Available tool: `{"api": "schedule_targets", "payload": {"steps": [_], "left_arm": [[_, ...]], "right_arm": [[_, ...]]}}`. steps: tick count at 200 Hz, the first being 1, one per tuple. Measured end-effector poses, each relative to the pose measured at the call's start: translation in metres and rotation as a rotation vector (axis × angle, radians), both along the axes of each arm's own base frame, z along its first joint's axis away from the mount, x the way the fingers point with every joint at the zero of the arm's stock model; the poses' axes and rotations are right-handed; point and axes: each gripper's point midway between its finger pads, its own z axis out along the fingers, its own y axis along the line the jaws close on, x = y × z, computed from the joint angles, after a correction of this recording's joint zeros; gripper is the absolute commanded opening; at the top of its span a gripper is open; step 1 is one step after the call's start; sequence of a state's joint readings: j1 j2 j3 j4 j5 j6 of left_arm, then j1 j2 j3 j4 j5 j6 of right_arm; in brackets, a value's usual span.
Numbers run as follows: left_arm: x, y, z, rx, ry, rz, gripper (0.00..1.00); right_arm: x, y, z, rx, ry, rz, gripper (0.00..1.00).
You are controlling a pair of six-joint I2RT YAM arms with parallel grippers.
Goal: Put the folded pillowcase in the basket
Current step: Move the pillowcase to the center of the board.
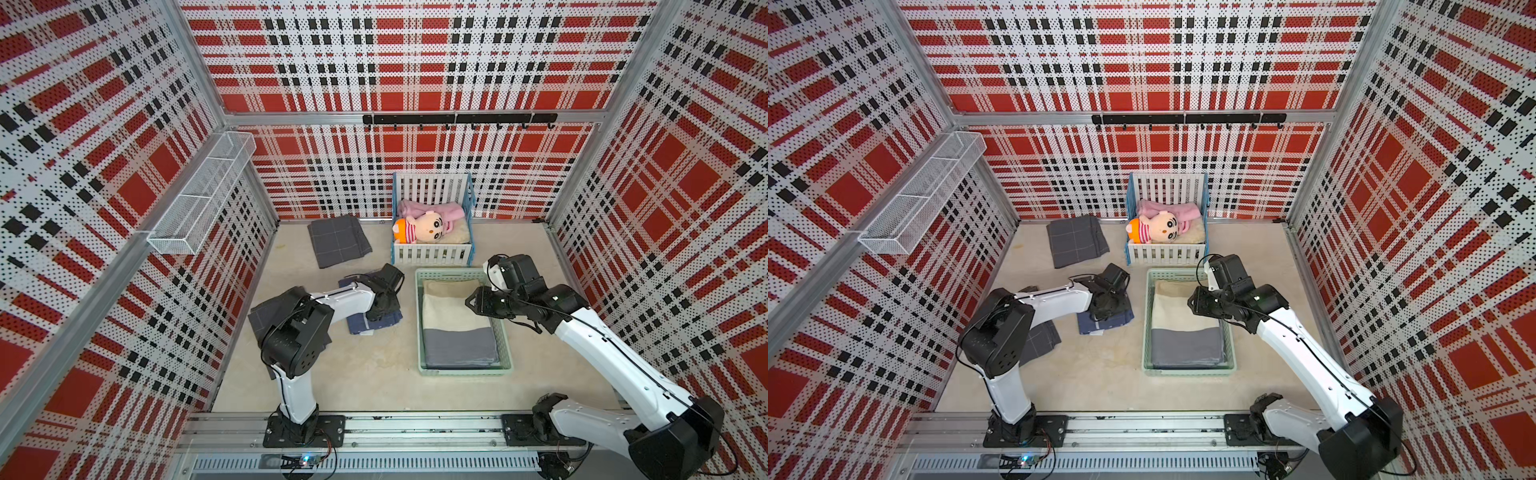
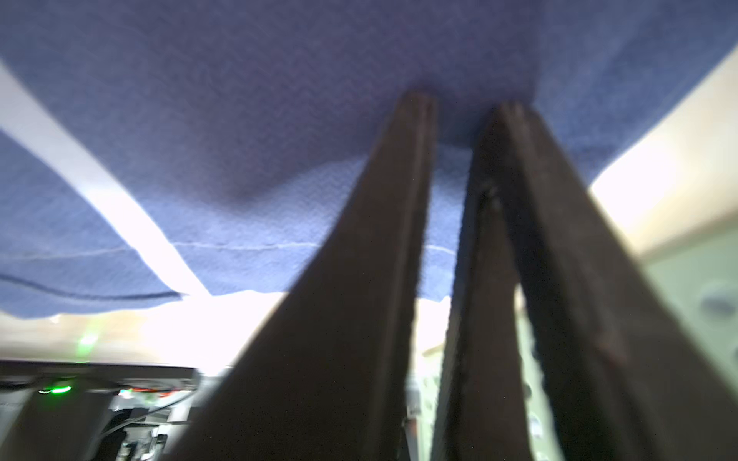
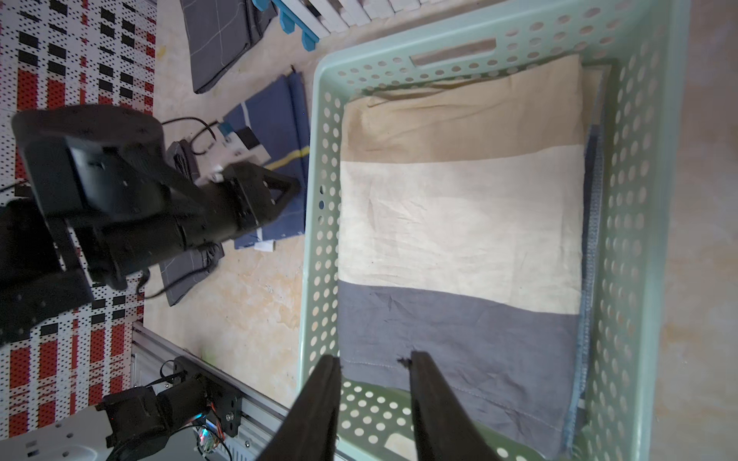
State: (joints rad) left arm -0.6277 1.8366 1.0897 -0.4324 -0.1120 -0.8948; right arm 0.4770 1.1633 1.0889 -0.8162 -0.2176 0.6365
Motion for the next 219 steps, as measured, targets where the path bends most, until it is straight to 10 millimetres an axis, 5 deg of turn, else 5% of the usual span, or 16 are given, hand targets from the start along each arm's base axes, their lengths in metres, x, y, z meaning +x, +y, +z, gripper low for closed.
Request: {"api": "schedule_targets", "payload": {"steps": [22,50,75,110,131,163,186,219], "left_arm": [[-0.015,-0.026,0.001,-0.037,0.005,-0.011,0.19],[-0.014,-0.026,0.002,-0.058,0.016,0.031,0.19],[-0.006,-0.014,0.001,-0.076,0.022,0.077,0.19],[-0.001,0.031,0.001,-0.067,0.026,0.163,0.19],[0.000,0.048,0.001,-0.050,0.030,0.188,0.19],[-0.002,0.046,0.006,-0.044,0.029,0.175,0.27],[0.005,0.041,0.031,-0.065,-0.012,0.163,0.40],[0.045,0.051,0.111,-0.155,-0.192,0.178,0.44]], "right_arm": [[0.005,0.008,-0.005,-0.013,0.020,0.021,0.30],[0.010,0.021,-0.012,-0.031,0.043,0.055,0.30],[0.014,0.027,-0.007,-0.027,0.032,0.067,0.31],[0.018,0.035,-0.001,-0.044,0.012,0.077,0.30],[0.024,0.057,-0.004,-0.073,0.009,0.125,0.30],[0.027,0.095,-0.018,-0.109,0.033,0.200,0.33],[0.027,0.129,-0.025,-0.115,0.047,0.257,0.38],[0.027,0.170,-0.037,-0.116,0.071,0.306,0.42]]}}
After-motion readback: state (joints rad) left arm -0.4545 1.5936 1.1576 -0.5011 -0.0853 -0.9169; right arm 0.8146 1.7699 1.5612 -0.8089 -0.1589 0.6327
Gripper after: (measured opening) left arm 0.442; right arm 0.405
